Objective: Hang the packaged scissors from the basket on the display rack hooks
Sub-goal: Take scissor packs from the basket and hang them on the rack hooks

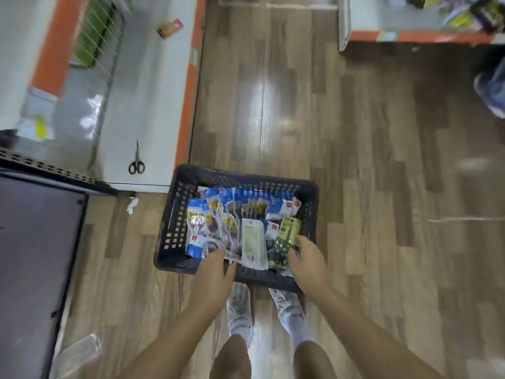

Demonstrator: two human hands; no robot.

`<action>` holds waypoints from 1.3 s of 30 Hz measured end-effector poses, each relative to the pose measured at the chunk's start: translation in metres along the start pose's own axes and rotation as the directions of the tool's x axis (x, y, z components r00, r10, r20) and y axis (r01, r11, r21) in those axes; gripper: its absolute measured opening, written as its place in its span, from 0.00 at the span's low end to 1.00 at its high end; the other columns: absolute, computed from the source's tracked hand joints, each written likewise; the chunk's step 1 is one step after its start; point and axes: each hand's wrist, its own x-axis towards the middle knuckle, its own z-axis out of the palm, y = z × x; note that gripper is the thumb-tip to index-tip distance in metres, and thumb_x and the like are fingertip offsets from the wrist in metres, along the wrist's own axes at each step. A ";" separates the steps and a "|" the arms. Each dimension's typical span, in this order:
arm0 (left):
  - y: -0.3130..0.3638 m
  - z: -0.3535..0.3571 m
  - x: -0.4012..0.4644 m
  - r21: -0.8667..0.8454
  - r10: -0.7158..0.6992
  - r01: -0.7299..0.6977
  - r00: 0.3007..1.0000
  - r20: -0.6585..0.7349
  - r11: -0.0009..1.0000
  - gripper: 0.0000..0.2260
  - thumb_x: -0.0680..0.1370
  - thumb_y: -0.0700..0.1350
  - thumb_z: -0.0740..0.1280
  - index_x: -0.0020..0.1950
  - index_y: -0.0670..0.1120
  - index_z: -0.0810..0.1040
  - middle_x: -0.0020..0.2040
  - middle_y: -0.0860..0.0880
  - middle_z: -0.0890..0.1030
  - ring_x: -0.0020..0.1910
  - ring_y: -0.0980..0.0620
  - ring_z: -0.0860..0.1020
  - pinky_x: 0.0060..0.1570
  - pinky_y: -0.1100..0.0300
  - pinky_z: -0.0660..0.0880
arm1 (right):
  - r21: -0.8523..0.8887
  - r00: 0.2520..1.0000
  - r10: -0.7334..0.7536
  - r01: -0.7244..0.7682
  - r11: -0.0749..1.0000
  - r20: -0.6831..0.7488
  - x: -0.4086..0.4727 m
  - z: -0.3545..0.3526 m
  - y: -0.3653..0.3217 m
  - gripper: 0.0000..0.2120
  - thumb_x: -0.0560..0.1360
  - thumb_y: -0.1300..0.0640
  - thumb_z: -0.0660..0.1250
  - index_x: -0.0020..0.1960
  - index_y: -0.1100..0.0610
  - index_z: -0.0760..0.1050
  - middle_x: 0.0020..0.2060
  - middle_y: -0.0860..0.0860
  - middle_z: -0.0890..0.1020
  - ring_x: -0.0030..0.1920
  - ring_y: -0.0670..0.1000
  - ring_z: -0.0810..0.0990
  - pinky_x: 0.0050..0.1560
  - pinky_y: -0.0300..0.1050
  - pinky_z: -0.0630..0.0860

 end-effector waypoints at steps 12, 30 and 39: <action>-0.074 0.174 0.164 -0.090 -0.068 0.084 0.982 0.173 0.992 0.21 0.77 0.47 0.67 0.69 0.47 0.69 0.65 0.49 0.72 0.64 0.50 0.70 0.55 0.62 0.67 | 0.048 0.997 0.041 -0.044 0.998 0.058 0.160 0.152 0.109 0.15 0.80 0.59 0.57 0.65 0.61 0.69 0.55 0.54 0.76 0.53 0.53 0.76 0.47 0.44 0.70; -0.093 0.278 0.278 0.055 -0.150 0.141 0.966 0.210 0.988 0.46 0.68 0.56 0.74 0.73 0.37 0.52 0.69 0.41 0.57 0.67 0.42 0.64 0.64 0.55 0.65 | 0.234 0.999 -0.001 0.012 0.972 -0.044 0.238 0.217 0.153 0.17 0.78 0.61 0.59 0.66 0.57 0.70 0.54 0.50 0.77 0.52 0.46 0.74 0.52 0.39 0.70; -0.107 0.251 0.253 -0.490 -0.149 0.295 0.938 0.314 0.821 0.19 0.76 0.35 0.66 0.66 0.43 0.69 0.59 0.48 0.76 0.54 0.52 0.76 0.53 0.63 0.72 | 0.169 1.000 -0.015 0.012 0.986 0.017 0.228 0.220 0.145 0.15 0.77 0.62 0.59 0.63 0.60 0.72 0.51 0.52 0.78 0.53 0.51 0.77 0.54 0.45 0.74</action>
